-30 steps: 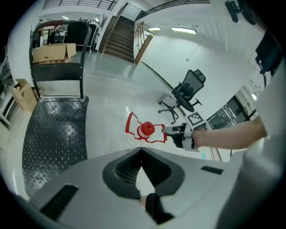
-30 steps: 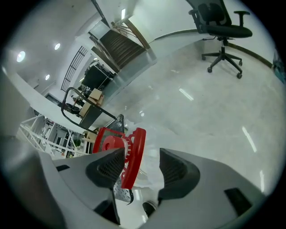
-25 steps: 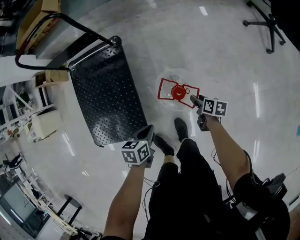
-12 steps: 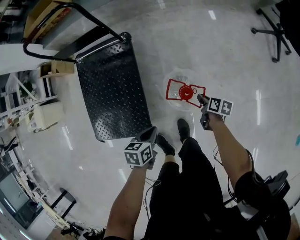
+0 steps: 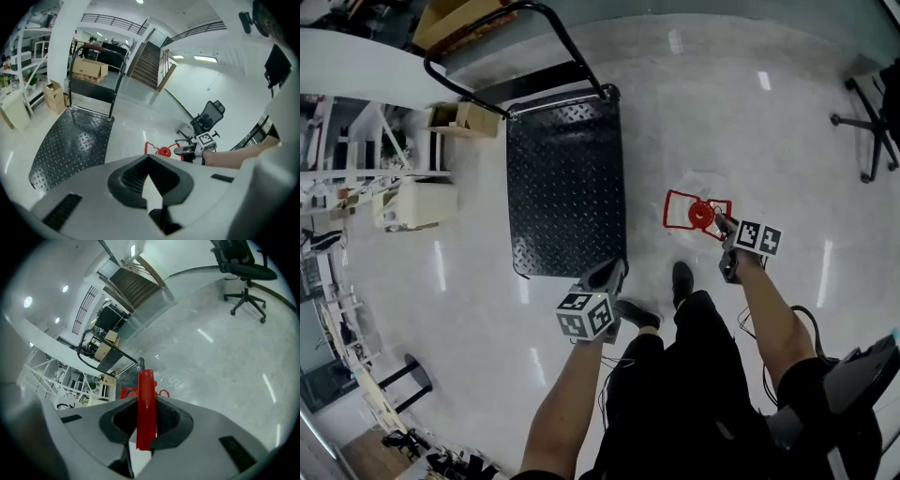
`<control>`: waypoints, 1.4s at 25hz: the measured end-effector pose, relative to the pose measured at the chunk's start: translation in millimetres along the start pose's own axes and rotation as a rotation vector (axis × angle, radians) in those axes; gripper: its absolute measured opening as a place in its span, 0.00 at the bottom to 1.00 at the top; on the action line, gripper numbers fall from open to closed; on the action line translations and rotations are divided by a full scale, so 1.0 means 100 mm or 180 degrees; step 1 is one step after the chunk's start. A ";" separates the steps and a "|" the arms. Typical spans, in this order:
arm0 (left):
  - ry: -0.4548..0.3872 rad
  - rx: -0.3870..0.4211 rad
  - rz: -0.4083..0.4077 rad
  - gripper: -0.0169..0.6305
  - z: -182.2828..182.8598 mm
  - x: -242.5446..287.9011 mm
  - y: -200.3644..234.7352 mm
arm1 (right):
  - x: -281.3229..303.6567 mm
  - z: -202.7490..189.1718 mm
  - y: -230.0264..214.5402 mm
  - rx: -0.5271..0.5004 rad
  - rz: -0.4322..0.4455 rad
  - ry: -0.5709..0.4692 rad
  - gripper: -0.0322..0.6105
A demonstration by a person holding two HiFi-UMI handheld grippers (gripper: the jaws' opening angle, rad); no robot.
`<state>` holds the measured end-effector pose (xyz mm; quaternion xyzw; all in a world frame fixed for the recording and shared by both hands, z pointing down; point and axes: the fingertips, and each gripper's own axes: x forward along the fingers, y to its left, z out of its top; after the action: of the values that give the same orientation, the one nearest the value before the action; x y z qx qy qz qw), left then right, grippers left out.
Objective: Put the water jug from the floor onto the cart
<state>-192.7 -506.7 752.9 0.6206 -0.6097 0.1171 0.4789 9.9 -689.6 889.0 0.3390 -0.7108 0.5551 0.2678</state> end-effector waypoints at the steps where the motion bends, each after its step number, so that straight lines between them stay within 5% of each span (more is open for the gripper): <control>1: -0.0095 -0.0016 0.0021 0.01 0.05 -0.11 0.02 | -0.06 0.01 0.10 -0.0042 0.0027 0.0001 0.14; 17: -0.1404 0.0258 0.0396 0.01 0.45 -2.43 0.39 | -0.95 -0.11 2.44 -0.0518 0.0747 -0.0081 0.14; 35: -0.2219 -0.0046 0.0976 0.01 -0.37 -4.76 1.65 | -0.16 -1.98 5.22 -0.1232 0.1310 0.0539 0.14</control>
<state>-429.4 -139.1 499.5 0.5214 -0.8226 -0.0351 0.2241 -386.0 -414.0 607.9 0.0829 -0.8324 0.4782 0.2676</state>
